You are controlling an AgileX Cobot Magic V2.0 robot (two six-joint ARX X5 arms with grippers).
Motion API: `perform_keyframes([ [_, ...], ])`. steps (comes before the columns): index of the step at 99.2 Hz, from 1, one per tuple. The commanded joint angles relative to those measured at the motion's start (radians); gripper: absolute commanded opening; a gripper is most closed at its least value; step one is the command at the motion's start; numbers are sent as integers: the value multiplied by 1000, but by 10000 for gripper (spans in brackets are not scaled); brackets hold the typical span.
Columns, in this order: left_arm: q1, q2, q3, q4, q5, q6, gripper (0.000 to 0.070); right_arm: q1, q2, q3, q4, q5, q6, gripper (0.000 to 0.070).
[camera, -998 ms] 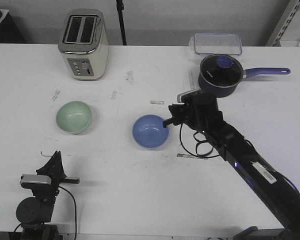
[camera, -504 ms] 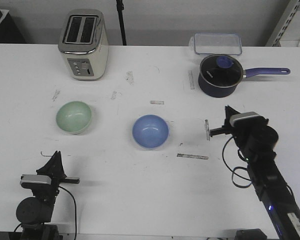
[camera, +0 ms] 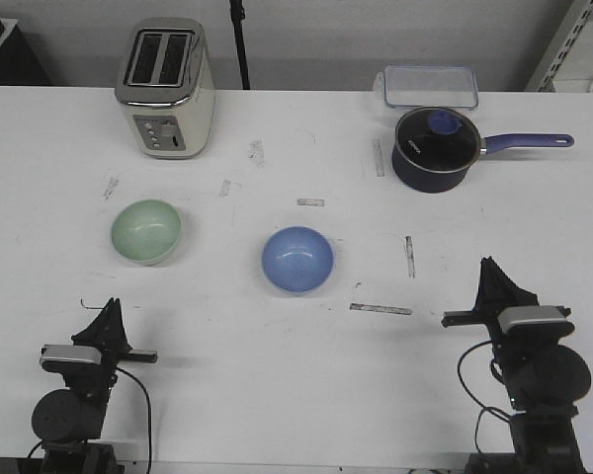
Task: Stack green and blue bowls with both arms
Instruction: 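Release the blue bowl and retract the right gripper to rest, then move the left gripper forward over the green bowl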
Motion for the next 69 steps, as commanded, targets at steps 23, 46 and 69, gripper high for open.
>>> perform_keyframes([
  [23,-1,-2,-23,14,2,-2,1,0,-199,2,-206,34,13,14],
  [46,-1,-2,-23,14,2,-2,1,0,-248,2,-217,33,13,14],
  [69,-1,-2,-23,14,2,-2,1,1,-253,2,-217,31,13,14],
])
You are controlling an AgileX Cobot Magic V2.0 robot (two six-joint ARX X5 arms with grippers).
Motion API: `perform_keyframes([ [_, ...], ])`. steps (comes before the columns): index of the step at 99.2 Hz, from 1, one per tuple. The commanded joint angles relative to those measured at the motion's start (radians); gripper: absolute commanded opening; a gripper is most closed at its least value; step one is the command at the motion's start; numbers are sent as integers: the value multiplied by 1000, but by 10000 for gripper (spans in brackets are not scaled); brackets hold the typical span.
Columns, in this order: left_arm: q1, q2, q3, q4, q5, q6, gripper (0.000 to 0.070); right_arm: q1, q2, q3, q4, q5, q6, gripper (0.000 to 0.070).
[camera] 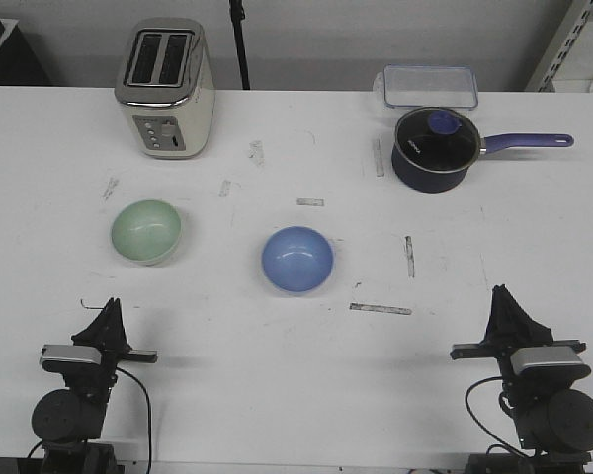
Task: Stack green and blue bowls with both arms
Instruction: 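Move the left gripper forward over the green bowl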
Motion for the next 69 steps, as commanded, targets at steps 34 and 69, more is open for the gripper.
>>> perform_keyframes([
  [34,-1,-2,-23,14,2,-2,1,1,-2,2,10,1,12,14],
  [69,0,-2,-14,52,-82,-62,84,0,-2,2,10,1,12,14],
])
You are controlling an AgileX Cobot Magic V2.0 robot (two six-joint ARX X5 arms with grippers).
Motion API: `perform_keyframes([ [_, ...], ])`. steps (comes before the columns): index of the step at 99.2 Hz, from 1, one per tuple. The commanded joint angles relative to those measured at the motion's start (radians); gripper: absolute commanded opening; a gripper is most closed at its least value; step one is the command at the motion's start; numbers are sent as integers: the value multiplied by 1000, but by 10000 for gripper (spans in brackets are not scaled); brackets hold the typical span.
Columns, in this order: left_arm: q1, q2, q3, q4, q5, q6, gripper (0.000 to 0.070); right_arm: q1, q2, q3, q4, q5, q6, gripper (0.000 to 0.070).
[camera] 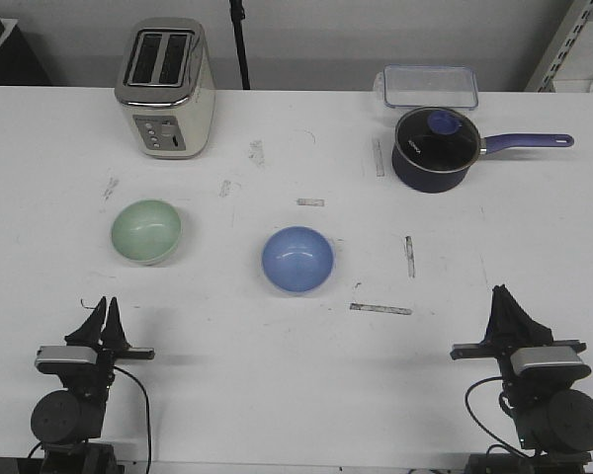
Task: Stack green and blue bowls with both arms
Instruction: 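Move the left gripper forward over the green bowl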
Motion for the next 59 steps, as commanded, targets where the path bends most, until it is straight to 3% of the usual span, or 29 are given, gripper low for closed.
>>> perform_keyframes([
  [1,0,-2,-13,14,-25,-24,85,0,-2,2,10,2,12,14],
  [35,0,43,144,-1,-32,-12,85,1,-2,2,10,1,12,14],
  [59,0,217,317,-3,-32,80,84,0,-2,2,10,2,12,14],
])
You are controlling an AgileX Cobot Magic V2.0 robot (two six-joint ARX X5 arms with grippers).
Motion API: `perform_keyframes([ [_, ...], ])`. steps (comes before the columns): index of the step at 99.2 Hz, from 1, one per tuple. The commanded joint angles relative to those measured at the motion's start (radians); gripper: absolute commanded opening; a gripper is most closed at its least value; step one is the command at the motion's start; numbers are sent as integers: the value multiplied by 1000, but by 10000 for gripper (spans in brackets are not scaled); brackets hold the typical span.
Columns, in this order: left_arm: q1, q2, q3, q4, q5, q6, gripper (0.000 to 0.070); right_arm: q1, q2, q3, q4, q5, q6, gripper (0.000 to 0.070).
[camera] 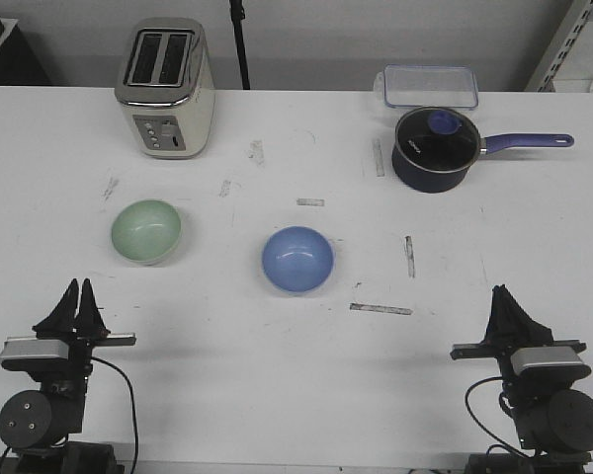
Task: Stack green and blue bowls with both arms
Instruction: 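Move the left gripper forward over the green bowl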
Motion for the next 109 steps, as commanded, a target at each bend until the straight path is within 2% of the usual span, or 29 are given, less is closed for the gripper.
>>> perform_keyframes([
  [1,0,56,58,9,-5,59,84,1,-2,2,10,2,12,14],
  [17,0,218,188,-13,-5,95,84,0,-2,2,10,2,12,14],
  [66,-1,660,541,-75,3,90,84,1,-2,2,10,2,12,14],
  [82,1,772,678,-251,3,75,83,1,-2,2,10,2,12,14],
  [109,66,1017,964,-703,4,-103,83,1,-2,2,10,1,12,14],
])
